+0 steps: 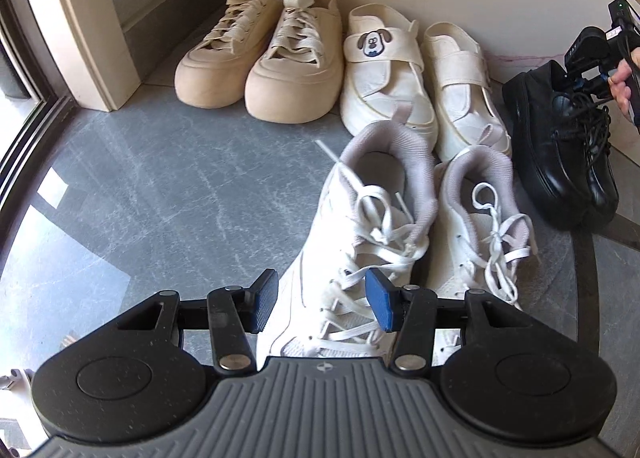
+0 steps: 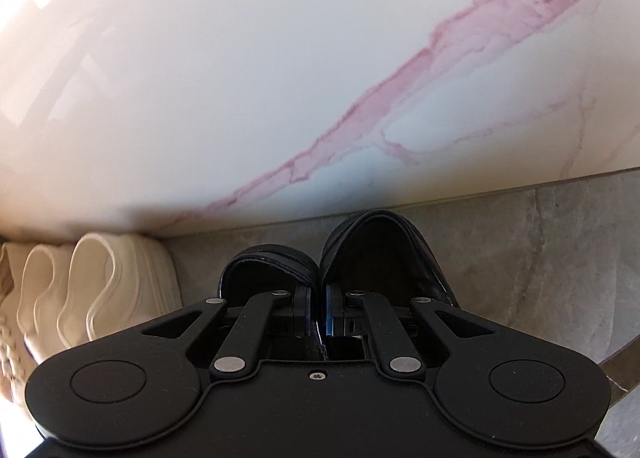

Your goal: Organize scattered shoes

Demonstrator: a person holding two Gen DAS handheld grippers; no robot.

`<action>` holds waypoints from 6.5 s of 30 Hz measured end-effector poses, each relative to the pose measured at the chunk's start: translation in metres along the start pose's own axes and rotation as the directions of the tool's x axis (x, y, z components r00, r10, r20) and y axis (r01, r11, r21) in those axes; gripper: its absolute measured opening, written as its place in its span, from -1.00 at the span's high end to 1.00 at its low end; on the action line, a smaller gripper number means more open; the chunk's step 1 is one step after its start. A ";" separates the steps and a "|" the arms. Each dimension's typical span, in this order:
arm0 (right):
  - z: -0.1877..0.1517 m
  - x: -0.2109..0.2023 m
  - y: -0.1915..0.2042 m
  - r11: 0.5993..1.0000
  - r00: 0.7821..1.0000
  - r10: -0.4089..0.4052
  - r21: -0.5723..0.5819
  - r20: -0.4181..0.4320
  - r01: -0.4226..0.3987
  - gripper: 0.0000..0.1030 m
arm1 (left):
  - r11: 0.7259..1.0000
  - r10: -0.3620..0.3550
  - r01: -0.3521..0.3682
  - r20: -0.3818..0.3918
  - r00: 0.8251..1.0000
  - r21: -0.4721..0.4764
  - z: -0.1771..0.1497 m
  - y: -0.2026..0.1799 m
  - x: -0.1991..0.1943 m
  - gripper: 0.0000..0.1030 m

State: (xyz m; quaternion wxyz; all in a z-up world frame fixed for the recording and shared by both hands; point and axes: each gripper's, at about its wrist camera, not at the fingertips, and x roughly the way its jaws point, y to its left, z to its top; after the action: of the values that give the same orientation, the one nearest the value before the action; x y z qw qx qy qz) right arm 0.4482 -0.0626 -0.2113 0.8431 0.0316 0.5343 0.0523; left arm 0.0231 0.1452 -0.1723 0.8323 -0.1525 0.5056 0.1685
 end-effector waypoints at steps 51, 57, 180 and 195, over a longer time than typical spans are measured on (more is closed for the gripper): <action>-0.184 -0.219 0.062 0.866 0.972 0.173 -0.446 -0.160 -0.227 0.34 | 0.980 -0.081 0.077 0.015 0.997 0.186 -0.076 -0.016 -0.173 0.10; -0.264 -0.263 0.061 0.874 0.954 0.222 -0.393 -0.202 -0.286 0.33 | 0.963 -0.088 0.093 -0.031 0.996 0.254 -0.111 -0.019 -0.177 0.09; -0.318 -0.117 0.112 0.974 0.991 0.127 -0.187 -0.031 -0.131 0.52 | 0.993 -0.111 0.114 0.113 0.987 -0.029 -0.013 0.001 0.014 0.52; -0.316 -0.136 0.104 0.976 0.993 0.113 -0.189 0.017 -0.107 0.78 | 0.972 -0.211 0.217 0.083 0.974 -0.084 -0.017 -0.009 0.005 0.66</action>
State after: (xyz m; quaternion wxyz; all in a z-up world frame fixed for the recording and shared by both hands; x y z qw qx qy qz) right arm 0.0990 0.0228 -0.2128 0.8455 -0.0177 0.5126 0.1486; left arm 0.0159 0.1302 -0.1831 0.8557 -0.2382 0.4467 0.1065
